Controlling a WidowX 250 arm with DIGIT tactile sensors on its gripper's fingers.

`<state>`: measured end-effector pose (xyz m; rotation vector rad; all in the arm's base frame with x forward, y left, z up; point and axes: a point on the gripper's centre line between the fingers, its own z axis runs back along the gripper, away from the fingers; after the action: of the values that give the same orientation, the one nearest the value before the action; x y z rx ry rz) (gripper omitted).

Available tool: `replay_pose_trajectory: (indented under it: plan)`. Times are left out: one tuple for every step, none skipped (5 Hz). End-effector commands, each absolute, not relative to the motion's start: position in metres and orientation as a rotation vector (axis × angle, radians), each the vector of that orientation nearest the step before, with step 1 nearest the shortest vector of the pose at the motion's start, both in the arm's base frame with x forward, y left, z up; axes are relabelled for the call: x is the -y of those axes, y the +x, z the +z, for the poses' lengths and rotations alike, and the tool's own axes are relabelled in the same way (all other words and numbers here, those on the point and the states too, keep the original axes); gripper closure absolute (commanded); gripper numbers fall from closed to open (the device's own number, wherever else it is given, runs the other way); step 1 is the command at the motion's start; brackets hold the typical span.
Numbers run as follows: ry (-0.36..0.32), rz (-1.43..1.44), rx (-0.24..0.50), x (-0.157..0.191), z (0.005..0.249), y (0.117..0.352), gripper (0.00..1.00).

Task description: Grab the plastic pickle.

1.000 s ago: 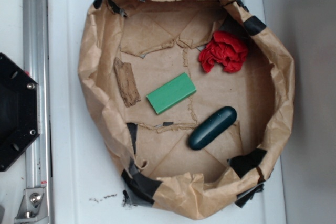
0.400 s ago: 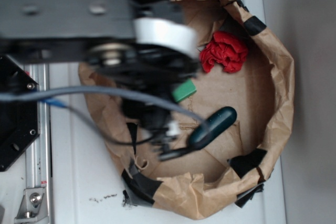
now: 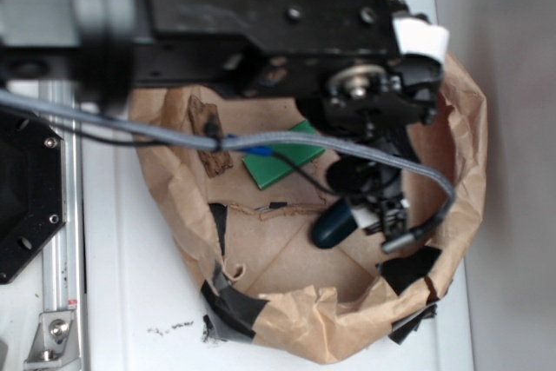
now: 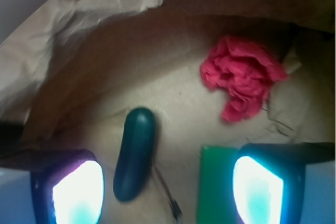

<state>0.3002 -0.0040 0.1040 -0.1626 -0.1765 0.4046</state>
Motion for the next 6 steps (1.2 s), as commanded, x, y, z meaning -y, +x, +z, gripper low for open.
replay_pose_trajectory:
  plan:
    - [-0.101, 0.338, 0.195, 0.061, 0.054, 0.294, 0.00]
    - [-0.127, 0.273, 0.237, 0.083, 0.026, 0.303, 0.00]
    - [-0.093, 0.174, 0.344, 0.092, 0.020, 0.313, 1.00]
    - [-0.079, 0.190, 0.331, 0.079, 0.021, 0.320, 1.00]
    - [-0.086, 0.227, 0.347, 0.051, 0.042, 0.323, 1.00]
    - [-0.100, 0.242, 0.338, 0.026, 0.067, 0.319, 1.00]
